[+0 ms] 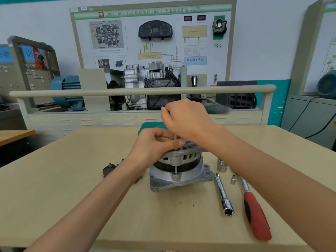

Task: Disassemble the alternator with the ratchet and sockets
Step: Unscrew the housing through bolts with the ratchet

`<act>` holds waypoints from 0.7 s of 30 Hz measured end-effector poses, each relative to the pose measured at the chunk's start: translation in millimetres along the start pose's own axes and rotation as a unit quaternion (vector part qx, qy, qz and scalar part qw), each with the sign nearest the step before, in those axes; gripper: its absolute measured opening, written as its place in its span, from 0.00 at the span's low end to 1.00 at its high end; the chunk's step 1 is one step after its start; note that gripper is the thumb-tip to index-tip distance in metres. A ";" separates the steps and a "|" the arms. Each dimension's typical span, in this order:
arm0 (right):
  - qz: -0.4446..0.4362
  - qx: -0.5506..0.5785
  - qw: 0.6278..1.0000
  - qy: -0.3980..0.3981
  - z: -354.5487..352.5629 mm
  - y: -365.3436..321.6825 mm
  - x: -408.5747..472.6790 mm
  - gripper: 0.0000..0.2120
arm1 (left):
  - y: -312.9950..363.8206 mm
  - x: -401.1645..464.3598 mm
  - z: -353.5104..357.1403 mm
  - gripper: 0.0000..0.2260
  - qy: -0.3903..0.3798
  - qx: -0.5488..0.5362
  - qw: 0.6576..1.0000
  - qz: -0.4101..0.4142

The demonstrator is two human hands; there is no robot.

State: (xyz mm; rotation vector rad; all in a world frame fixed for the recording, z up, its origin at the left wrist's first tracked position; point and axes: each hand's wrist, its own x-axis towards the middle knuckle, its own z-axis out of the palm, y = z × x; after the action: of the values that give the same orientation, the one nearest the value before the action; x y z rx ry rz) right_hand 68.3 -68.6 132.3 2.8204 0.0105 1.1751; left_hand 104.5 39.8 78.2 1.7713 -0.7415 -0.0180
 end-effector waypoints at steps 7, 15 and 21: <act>-0.013 -0.171 0.977 0.124 0.3 -11.7 -5.1 0.15 | -2.4 -1.8 -6.8 0.09 -0.042 0.031 0.998 0.029; 0.055 -0.123 0.991 0.012 4.2 -8.7 1.4 0.15 | -8.5 4.8 3.5 0.08 0.035 0.026 0.998 0.047; 0.016 -0.103 0.995 0.011 1.8 -11.2 -0.2 0.10 | -11.9 6.9 -10.6 0.10 -0.021 0.031 0.995 0.089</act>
State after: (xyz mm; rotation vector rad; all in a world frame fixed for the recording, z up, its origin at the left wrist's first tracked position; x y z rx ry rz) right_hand 69.8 -57.7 130.0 2.6382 -0.1472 1.1425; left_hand 119.6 47.3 73.9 1.7628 -0.9372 0.0892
